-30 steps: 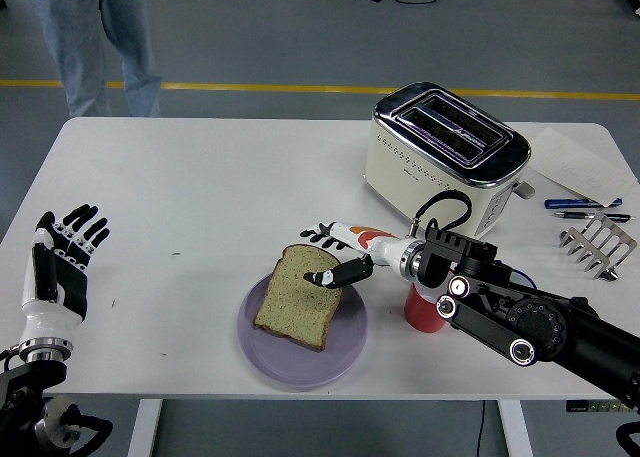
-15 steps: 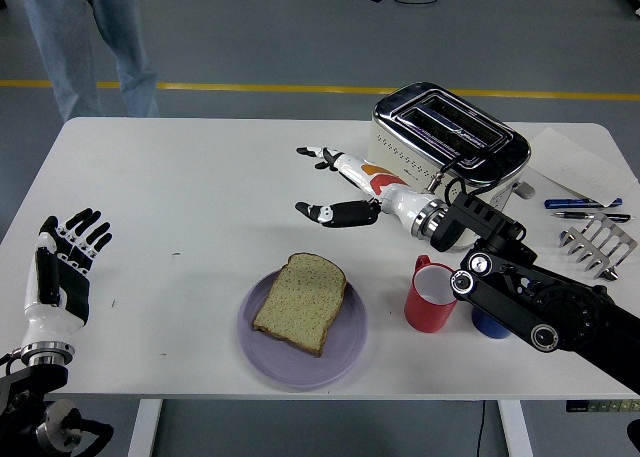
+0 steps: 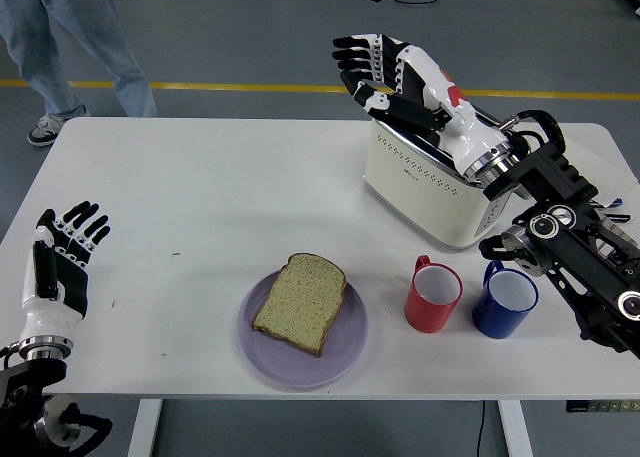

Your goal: Push plate across desktop,pick up the break from the machine,place the break in the plate

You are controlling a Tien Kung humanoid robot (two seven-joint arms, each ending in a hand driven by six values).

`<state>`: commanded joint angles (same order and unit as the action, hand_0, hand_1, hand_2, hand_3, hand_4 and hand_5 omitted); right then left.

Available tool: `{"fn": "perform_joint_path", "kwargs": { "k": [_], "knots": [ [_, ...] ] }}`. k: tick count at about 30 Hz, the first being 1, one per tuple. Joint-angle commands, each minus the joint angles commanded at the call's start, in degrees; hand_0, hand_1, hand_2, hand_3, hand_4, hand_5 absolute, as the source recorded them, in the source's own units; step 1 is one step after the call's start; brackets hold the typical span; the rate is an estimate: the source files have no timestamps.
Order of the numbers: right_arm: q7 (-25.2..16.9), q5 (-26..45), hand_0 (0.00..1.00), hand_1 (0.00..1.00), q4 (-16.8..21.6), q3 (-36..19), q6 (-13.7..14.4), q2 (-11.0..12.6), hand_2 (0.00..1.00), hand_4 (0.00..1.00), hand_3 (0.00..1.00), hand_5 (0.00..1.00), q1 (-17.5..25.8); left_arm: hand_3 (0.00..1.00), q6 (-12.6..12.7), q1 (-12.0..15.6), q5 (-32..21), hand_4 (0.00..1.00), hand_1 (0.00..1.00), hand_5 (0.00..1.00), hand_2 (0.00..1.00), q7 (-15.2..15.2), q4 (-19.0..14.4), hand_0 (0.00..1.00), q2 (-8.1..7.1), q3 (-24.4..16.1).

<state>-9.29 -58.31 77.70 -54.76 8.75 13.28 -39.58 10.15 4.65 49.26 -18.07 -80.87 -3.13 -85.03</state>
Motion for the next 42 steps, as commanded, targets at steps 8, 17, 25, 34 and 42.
{"fn": "perform_joint_path", "kwargs": {
  "k": [8, 17, 25, 34, 42],
  "knots": [
    [0.50, 5.01, 0.762, 0.736, -2.85, -11.38, 0.15, 3.06, 0.753, 0.533, 0.760, 0.525, 7.18, 0.631, 0.19, -0.76, 1.63, 0.520, 0.702, 0.998, 0.730, 0.11, -2.43, 0.739, 0.11, -2.70],
    [0.14, 10.26, 0.770, 0.740, -4.81, -21.76, -1.39, 3.74, 0.759, 0.552, 0.762, 0.517, 17.58, 0.631, 0.00, -1.60, 3.06, 0.515, 0.704, 0.998, 0.731, 0.54, -4.62, 0.741, 0.10, -5.19],
    [-0.34, 12.28, 0.772, 0.740, -4.06, -23.71, -3.13, 2.65, 0.759, 0.559, 0.761, 0.506, 23.68, 0.638, -0.97, -1.83, 2.65, 0.512, 0.712, 0.998, 0.739, 1.72, -4.34, 0.743, -0.03, -4.94],
    [0.02, 11.69, 0.772, 0.740, -2.64, -26.23, -4.20, 0.32, 0.761, 0.543, 0.762, 0.541, 30.00, 0.647, -1.54, -1.87, 3.23, 0.516, 0.720, 0.998, 0.746, 1.96, -4.70, 0.747, -0.05, -4.33],
    [0.02, 11.65, 0.774, 0.740, -2.32, -28.19, -4.24, -0.37, 0.761, 0.538, 0.761, 0.547, 32.45, 0.649, -1.39, -2.35, 3.43, 0.516, 0.725, 0.998, 0.750, 1.88, -4.31, 0.748, -0.04, -3.47]
  ]
}}
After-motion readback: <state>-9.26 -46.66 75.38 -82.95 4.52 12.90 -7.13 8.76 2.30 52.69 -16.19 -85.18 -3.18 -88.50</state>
